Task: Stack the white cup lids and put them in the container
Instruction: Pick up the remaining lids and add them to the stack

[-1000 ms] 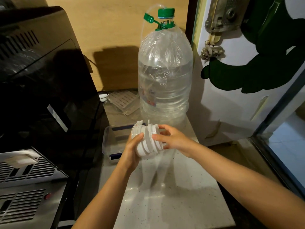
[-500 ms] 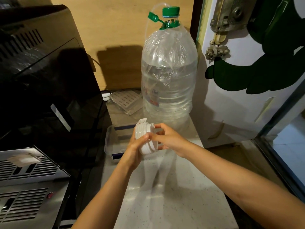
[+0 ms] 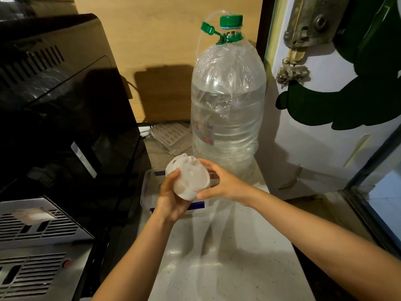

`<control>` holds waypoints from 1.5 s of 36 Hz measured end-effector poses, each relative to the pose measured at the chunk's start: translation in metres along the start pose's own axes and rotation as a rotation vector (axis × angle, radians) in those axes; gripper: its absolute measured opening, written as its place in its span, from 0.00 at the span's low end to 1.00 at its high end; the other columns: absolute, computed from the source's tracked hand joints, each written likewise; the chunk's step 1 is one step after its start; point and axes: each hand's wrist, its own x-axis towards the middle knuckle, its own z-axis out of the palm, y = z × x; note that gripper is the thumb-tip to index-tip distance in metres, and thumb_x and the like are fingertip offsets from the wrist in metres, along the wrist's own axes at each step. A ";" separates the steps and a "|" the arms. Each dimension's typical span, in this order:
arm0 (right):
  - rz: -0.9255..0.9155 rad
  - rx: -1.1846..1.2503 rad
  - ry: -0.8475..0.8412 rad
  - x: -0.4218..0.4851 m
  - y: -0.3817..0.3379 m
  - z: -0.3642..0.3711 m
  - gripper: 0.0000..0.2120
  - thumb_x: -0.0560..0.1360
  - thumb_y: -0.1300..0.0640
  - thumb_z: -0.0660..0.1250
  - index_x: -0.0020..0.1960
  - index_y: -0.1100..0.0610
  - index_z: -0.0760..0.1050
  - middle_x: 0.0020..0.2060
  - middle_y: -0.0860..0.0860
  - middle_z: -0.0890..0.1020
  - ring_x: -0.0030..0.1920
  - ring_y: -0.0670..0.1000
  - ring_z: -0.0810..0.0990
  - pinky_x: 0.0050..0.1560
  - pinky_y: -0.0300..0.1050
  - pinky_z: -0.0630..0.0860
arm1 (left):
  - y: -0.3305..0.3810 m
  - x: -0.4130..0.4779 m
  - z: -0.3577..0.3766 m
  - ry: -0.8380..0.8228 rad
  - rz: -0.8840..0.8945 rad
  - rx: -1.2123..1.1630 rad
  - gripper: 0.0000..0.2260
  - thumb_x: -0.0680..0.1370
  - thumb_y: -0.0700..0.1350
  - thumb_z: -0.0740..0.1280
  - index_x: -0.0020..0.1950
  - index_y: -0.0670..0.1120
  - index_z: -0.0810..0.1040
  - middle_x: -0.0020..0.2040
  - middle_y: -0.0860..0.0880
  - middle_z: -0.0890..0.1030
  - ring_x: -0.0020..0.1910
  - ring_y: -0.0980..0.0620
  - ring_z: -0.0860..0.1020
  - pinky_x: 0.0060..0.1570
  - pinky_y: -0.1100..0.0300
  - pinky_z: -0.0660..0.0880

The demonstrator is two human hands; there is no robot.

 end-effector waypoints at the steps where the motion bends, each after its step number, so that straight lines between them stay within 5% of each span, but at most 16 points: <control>1: -0.016 0.000 -0.002 0.002 0.000 -0.001 0.39 0.65 0.61 0.76 0.67 0.42 0.59 0.56 0.39 0.71 0.56 0.41 0.72 0.59 0.39 0.71 | 0.001 0.001 0.001 0.000 -0.002 -0.036 0.37 0.51 0.53 0.79 0.57 0.45 0.75 0.47 0.44 0.83 0.46 0.47 0.81 0.44 0.55 0.80; 5: -0.081 0.011 0.004 0.010 0.001 -0.003 0.41 0.64 0.64 0.76 0.67 0.42 0.59 0.59 0.40 0.69 0.63 0.46 0.69 0.65 0.43 0.70 | 0.006 0.006 0.002 0.021 -0.012 -0.121 0.41 0.49 0.51 0.80 0.60 0.44 0.72 0.46 0.43 0.83 0.46 0.46 0.82 0.45 0.54 0.81; 11: -0.122 0.050 0.047 0.024 0.001 -0.004 0.38 0.63 0.68 0.76 0.61 0.41 0.60 0.54 0.36 0.69 0.61 0.47 0.69 0.63 0.43 0.70 | 0.011 0.015 0.004 0.040 -0.025 -0.134 0.41 0.48 0.52 0.81 0.59 0.44 0.73 0.46 0.42 0.83 0.46 0.47 0.82 0.44 0.54 0.81; 19: -0.103 0.062 0.107 0.048 0.004 -0.010 0.41 0.62 0.67 0.77 0.68 0.52 0.62 0.61 0.48 0.72 0.63 0.51 0.70 0.64 0.45 0.72 | 0.025 0.027 -0.012 0.071 0.000 0.177 0.37 0.58 0.60 0.76 0.63 0.48 0.73 0.53 0.45 0.83 0.52 0.48 0.81 0.45 0.54 0.80; 23: -0.075 0.059 0.085 0.062 0.010 -0.014 0.42 0.61 0.66 0.77 0.70 0.54 0.61 0.63 0.50 0.71 0.62 0.50 0.70 0.62 0.43 0.72 | 0.032 0.032 -0.021 0.287 0.046 0.348 0.29 0.71 0.50 0.66 0.70 0.48 0.62 0.65 0.41 0.73 0.54 0.47 0.79 0.42 0.54 0.81; 25: -0.066 0.029 0.069 0.070 0.013 -0.016 0.40 0.62 0.66 0.77 0.68 0.55 0.61 0.59 0.48 0.71 0.60 0.48 0.70 0.55 0.35 0.73 | 0.035 0.035 -0.025 0.402 0.060 0.427 0.26 0.75 0.43 0.64 0.70 0.47 0.60 0.60 0.46 0.73 0.53 0.48 0.77 0.43 0.57 0.80; 27: -0.051 0.001 0.074 0.078 0.017 -0.017 0.39 0.62 0.67 0.77 0.68 0.57 0.62 0.57 0.48 0.71 0.58 0.47 0.69 0.50 0.31 0.72 | 0.036 0.039 -0.033 0.469 0.069 0.552 0.23 0.75 0.40 0.65 0.68 0.46 0.62 0.53 0.50 0.73 0.48 0.53 0.77 0.39 0.61 0.79; 30: -0.020 -0.068 0.082 0.089 0.025 -0.013 0.39 0.62 0.67 0.77 0.68 0.59 0.62 0.59 0.52 0.72 0.58 0.48 0.69 0.57 0.39 0.70 | 0.035 0.043 -0.045 0.496 0.024 0.695 0.22 0.73 0.39 0.67 0.66 0.43 0.68 0.62 0.41 0.75 0.53 0.46 0.77 0.40 0.59 0.78; 35: 0.006 -0.124 0.072 0.102 0.039 -0.005 0.40 0.61 0.66 0.77 0.68 0.59 0.62 0.63 0.55 0.72 0.61 0.52 0.71 0.61 0.44 0.70 | 0.037 0.045 -0.063 0.431 -0.098 1.011 0.31 0.66 0.44 0.75 0.67 0.45 0.68 0.62 0.45 0.74 0.58 0.45 0.75 0.53 0.52 0.77; 41: 0.034 -0.287 0.036 0.113 0.050 0.003 0.41 0.60 0.61 0.79 0.67 0.59 0.63 0.64 0.56 0.73 0.63 0.55 0.71 0.58 0.44 0.70 | 0.031 0.045 -0.071 0.299 -0.162 1.212 0.33 0.62 0.37 0.77 0.65 0.45 0.68 0.59 0.45 0.75 0.58 0.49 0.74 0.49 0.67 0.73; 44: 0.060 -0.353 0.003 0.120 0.055 0.008 0.43 0.59 0.59 0.80 0.69 0.59 0.62 0.66 0.57 0.70 0.65 0.56 0.69 0.63 0.47 0.69 | 0.027 0.048 -0.073 0.307 -0.176 1.307 0.37 0.58 0.45 0.79 0.64 0.47 0.69 0.63 0.43 0.75 0.61 0.48 0.73 0.62 0.53 0.72; 46: 0.092 -0.369 -0.016 0.126 0.060 0.010 0.38 0.63 0.58 0.77 0.68 0.58 0.62 0.65 0.57 0.70 0.64 0.57 0.70 0.64 0.48 0.68 | 0.023 0.049 -0.072 0.292 -0.195 1.368 0.35 0.62 0.44 0.78 0.66 0.46 0.68 0.64 0.45 0.74 0.64 0.49 0.71 0.66 0.53 0.67; 50: 0.192 -0.401 -0.063 0.129 0.061 0.009 0.17 0.74 0.59 0.66 0.60 0.60 0.67 0.60 0.59 0.74 0.60 0.56 0.73 0.60 0.46 0.69 | 0.017 0.054 -0.073 0.290 -0.181 1.475 0.29 0.64 0.43 0.77 0.63 0.46 0.72 0.61 0.48 0.77 0.60 0.53 0.73 0.57 0.63 0.66; 54: 0.177 -0.602 -0.133 0.135 0.063 0.012 0.28 0.68 0.62 0.73 0.64 0.63 0.66 0.62 0.60 0.74 0.62 0.59 0.73 0.60 0.47 0.69 | 0.013 0.056 -0.078 0.301 -0.231 1.508 0.31 0.63 0.43 0.77 0.64 0.46 0.70 0.64 0.45 0.75 0.64 0.47 0.72 0.62 0.56 0.68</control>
